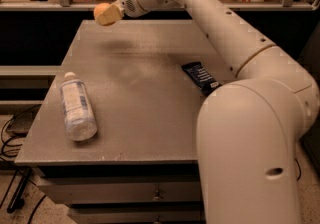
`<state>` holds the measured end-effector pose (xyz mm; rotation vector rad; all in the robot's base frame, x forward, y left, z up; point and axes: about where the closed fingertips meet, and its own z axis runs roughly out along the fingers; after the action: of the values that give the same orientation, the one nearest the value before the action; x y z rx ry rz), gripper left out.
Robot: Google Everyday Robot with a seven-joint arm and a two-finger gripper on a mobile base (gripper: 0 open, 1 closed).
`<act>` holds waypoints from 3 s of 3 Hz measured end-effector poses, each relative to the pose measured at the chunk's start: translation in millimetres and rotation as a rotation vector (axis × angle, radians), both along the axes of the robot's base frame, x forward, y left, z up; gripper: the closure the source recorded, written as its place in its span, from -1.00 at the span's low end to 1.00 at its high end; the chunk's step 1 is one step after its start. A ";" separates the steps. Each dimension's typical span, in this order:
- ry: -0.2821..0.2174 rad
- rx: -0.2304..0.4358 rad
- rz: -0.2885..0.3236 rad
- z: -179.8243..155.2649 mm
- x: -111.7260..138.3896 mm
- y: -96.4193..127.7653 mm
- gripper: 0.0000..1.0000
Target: Move orange near blue plastic bottle
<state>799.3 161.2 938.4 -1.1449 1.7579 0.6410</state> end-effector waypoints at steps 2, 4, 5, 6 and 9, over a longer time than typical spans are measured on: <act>0.109 0.034 0.014 9.2 -95.1 -20.0 1.00; 0.181 -0.020 0.057 -30.6 -112.5 -8.1 1.00; 0.195 -0.045 0.124 -34.9 -131.8 9.9 1.00; 0.219 -0.059 0.172 -44.3 -152.8 19.3 0.66; 0.264 -0.082 0.202 -69.5 -184.2 16.8 -0.76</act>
Offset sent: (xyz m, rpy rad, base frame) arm -0.1680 -0.0314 -0.0289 0.0755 0.2843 -0.0505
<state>615.1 178.1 868.9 -1.3557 1.9181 0.8815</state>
